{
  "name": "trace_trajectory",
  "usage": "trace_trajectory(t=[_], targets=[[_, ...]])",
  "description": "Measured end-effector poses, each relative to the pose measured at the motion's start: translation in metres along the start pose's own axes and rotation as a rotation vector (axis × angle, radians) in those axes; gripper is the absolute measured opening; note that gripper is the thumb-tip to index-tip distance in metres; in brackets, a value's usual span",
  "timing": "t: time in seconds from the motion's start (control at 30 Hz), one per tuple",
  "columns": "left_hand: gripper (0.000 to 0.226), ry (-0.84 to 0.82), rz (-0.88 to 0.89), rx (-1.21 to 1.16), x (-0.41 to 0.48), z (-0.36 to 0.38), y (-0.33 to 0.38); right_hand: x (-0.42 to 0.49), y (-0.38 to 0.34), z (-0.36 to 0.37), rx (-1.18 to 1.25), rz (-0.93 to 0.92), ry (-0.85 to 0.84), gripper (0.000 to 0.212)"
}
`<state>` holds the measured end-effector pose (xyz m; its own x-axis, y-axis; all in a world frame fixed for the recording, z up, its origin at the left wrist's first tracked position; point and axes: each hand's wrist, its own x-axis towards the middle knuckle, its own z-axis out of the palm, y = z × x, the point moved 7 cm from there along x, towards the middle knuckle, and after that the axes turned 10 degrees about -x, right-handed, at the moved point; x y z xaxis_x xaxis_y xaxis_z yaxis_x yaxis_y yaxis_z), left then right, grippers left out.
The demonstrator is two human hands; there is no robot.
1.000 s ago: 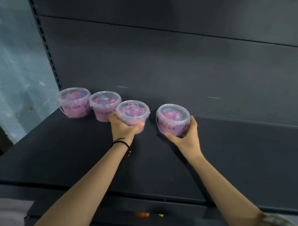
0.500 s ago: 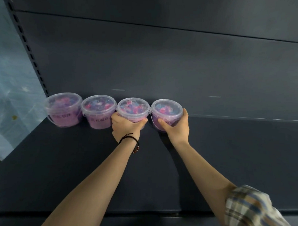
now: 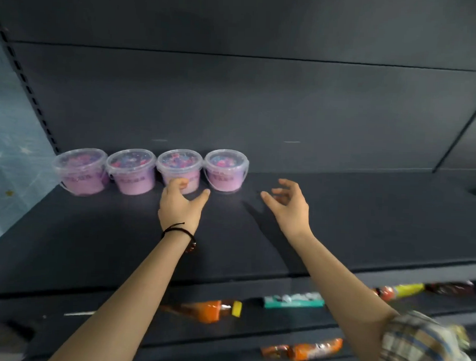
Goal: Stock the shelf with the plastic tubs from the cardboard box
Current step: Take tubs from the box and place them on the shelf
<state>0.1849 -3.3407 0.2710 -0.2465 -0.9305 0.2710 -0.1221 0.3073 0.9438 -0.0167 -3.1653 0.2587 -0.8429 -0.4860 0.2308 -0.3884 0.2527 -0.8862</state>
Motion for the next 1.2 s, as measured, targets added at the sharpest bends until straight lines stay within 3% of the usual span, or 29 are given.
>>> trace_trajectory(t=[0.27,0.53,0.67,0.83,1.2], targets=[[0.041,-0.255,0.125,-0.101,-0.176,0.079,0.08,-0.111,0.039,-0.207,-0.103,-0.055,0.097,0.06],[0.059,-0.658,0.114,-0.044,-0.36,0.194,0.095,-0.224,0.146,-0.376,-0.261,0.169,0.128,0.073],[0.064,-0.77,0.092,0.076,-0.413,0.242,0.065,-0.258,0.208,-0.424,-0.305,0.286,0.147,0.074],[0.06,-0.911,-0.062,0.198,-0.476,0.305,-0.003,-0.286,0.305,-0.462,-0.354,0.473,0.043,0.07],[0.077,-1.142,-0.408,0.226,-0.647,0.412,-0.14,-0.344,0.526,-0.49,-0.371,0.81,-0.085,0.063]])
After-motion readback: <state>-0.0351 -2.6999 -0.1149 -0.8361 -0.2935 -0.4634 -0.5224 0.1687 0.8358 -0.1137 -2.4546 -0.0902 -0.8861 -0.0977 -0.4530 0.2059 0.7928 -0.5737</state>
